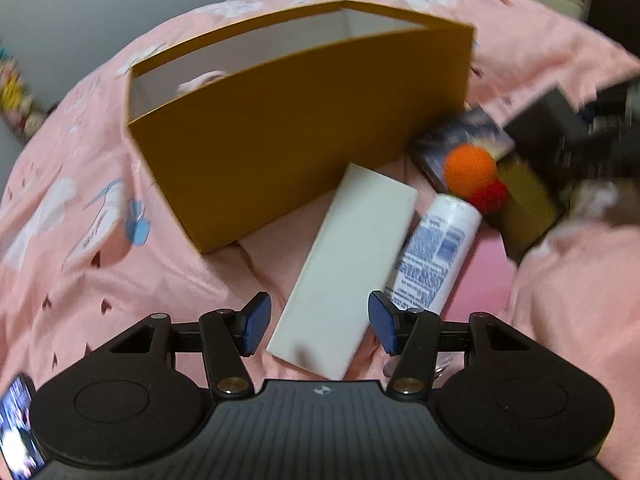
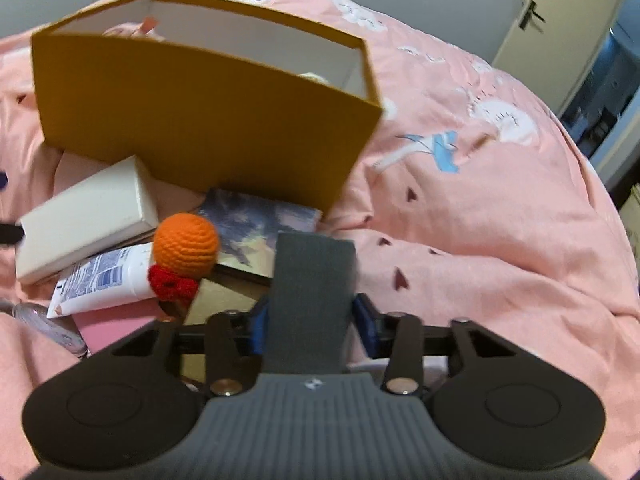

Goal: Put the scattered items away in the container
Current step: 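Grasp the white rectangular box with left tool while right tool holds the dark grey box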

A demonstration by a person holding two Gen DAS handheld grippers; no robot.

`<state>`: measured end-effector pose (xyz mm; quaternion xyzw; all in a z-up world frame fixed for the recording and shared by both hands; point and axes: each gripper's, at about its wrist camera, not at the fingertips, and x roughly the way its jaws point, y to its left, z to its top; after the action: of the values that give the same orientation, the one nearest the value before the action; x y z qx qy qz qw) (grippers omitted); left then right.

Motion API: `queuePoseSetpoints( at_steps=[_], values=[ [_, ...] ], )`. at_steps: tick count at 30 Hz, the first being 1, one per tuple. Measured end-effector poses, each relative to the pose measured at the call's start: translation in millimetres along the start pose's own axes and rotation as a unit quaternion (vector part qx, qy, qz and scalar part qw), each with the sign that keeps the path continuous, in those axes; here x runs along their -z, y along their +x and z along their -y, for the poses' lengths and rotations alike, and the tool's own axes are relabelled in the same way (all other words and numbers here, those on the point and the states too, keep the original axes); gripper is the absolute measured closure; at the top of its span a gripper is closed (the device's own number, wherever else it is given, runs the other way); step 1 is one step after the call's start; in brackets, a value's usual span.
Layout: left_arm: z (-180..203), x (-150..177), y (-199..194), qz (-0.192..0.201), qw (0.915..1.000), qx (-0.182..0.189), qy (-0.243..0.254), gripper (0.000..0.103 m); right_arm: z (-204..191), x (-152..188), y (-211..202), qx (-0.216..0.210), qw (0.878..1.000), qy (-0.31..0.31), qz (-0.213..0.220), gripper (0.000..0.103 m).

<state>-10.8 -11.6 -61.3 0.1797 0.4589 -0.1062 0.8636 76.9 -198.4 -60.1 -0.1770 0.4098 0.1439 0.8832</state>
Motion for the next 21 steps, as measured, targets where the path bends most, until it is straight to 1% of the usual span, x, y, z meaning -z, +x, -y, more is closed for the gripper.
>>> queuePoseSetpoints(
  at_steps=[3,5,9,12,17,21],
  values=[
    [13.7,-0.5,5.8,-0.009,0.9985,-0.02,0.05,0.04,11.7,-0.9,-4.9,-0.021,1.0,0.018,-0.003,0.065],
    [23.5,0.9,10.1,-0.016,0.9959,-0.032,0.084,0.04,15.7,-1.8,-8.7,-0.017,1.0,0.016,0.002,0.065],
    [36.1,5.0,20.8,-0.028,0.9896,-0.062,0.127,0.04,22.5,-2.5,-11.5,-0.014,1.0,0.02,0.003,0.065],
    [40.5,6.4,27.7,-0.037,0.9874,-0.063,0.14,0.04,23.8,-2.3,-10.5,-0.016,1.0,0.023,0.002,0.065],
    [41.3,6.5,44.2,-0.06,0.9856,-0.064,0.145,0.039,22.8,-1.6,-9.0,-0.019,1.0,0.018,0.002,0.066],
    [42.9,6.0,54.1,-0.066,0.9843,-0.066,0.149,0.038,20.8,0.3,-6.4,-0.024,1.0,0.016,-0.002,0.066]
  ],
)
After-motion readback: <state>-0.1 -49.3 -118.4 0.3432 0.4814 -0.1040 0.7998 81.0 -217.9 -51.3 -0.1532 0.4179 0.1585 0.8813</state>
